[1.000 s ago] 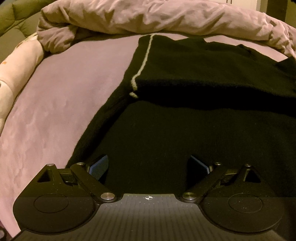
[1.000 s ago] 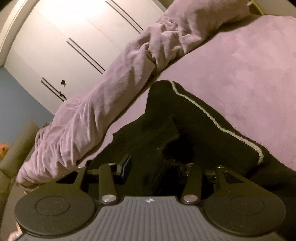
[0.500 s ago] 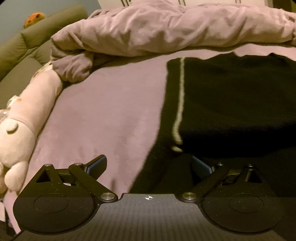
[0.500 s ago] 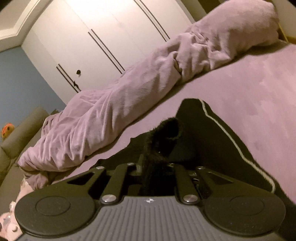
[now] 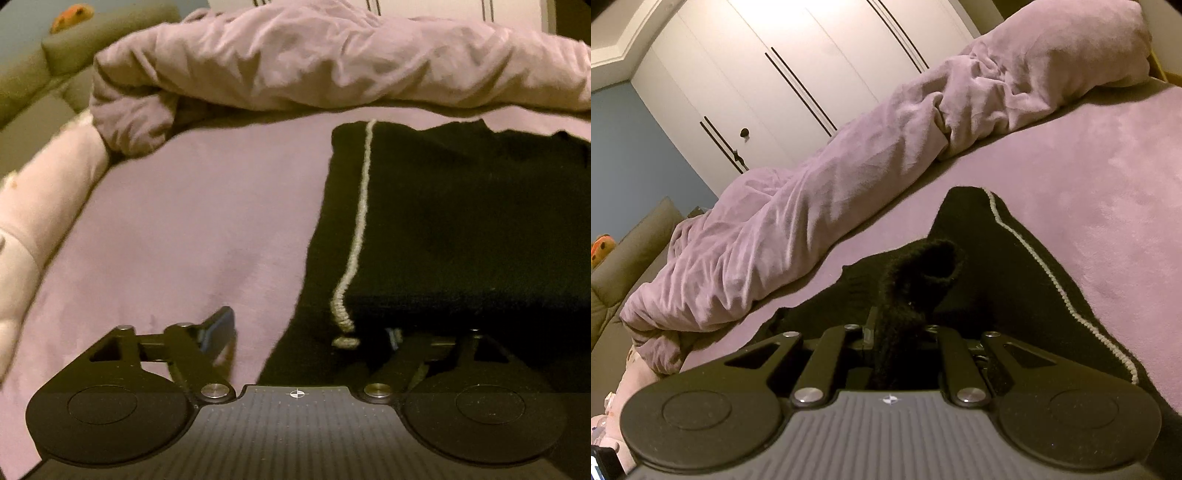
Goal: Fold small clothes
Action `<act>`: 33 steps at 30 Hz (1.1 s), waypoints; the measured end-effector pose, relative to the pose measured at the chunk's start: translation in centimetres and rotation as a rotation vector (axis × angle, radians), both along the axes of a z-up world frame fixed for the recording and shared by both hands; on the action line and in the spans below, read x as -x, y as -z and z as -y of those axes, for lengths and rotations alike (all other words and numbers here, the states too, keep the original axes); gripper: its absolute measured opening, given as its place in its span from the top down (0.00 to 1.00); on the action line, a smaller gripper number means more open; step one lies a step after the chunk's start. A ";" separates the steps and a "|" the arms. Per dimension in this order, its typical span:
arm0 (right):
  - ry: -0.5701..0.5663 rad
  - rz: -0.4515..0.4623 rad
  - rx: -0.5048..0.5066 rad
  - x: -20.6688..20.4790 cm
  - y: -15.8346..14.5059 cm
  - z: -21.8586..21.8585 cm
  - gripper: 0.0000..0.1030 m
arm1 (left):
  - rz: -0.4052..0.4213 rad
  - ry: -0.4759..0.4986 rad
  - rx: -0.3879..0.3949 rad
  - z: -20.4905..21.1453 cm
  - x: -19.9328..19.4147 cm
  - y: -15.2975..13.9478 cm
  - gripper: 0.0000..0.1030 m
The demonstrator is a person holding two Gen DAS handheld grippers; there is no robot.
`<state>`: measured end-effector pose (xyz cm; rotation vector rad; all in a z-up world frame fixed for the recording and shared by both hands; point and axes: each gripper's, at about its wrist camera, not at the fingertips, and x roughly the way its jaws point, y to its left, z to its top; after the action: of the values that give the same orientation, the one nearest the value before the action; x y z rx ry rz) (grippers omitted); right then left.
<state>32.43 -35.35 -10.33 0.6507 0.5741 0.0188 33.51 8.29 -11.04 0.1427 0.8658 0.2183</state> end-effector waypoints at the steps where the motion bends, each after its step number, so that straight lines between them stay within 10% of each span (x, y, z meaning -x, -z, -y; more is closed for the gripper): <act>1: -0.001 0.000 0.000 0.0 0.0 0.0 0.90 | 0.002 -0.003 0.005 0.0 -0.1 0.0 0.25; 14: -0.031 -0.099 0.007 -1.5 1.5 0.2 0.85 | -0.012 -0.033 0.063 -0.5 -1.2 -0.5 0.29; 19: -0.050 -0.108 0.039 -1.9 1.6 -0.2 0.90 | -0.018 -0.050 0.202 -1.9 -1.3 -0.8 0.64; 23: -0.097 -0.054 0.116 -2.0 0.0 -1.4 0.91 | 0.029 -0.103 0.221 -2.8 -0.8 -1.4 0.69; 27: -0.098 0.057 0.172 -1.8 -2.0 -1.7 0.91 | 0.058 -0.150 0.266 -3.8 -0.4 -1.3 0.56; 33: -0.024 -0.029 0.295 -3.4 -0.1 -0.7 0.81 | 0.019 -0.026 0.078 -1.5 1.1 -0.5 0.21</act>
<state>35.85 -34.64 -10.27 0.3580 0.5992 -0.0520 32.42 9.84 -10.53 0.0569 0.8562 0.2097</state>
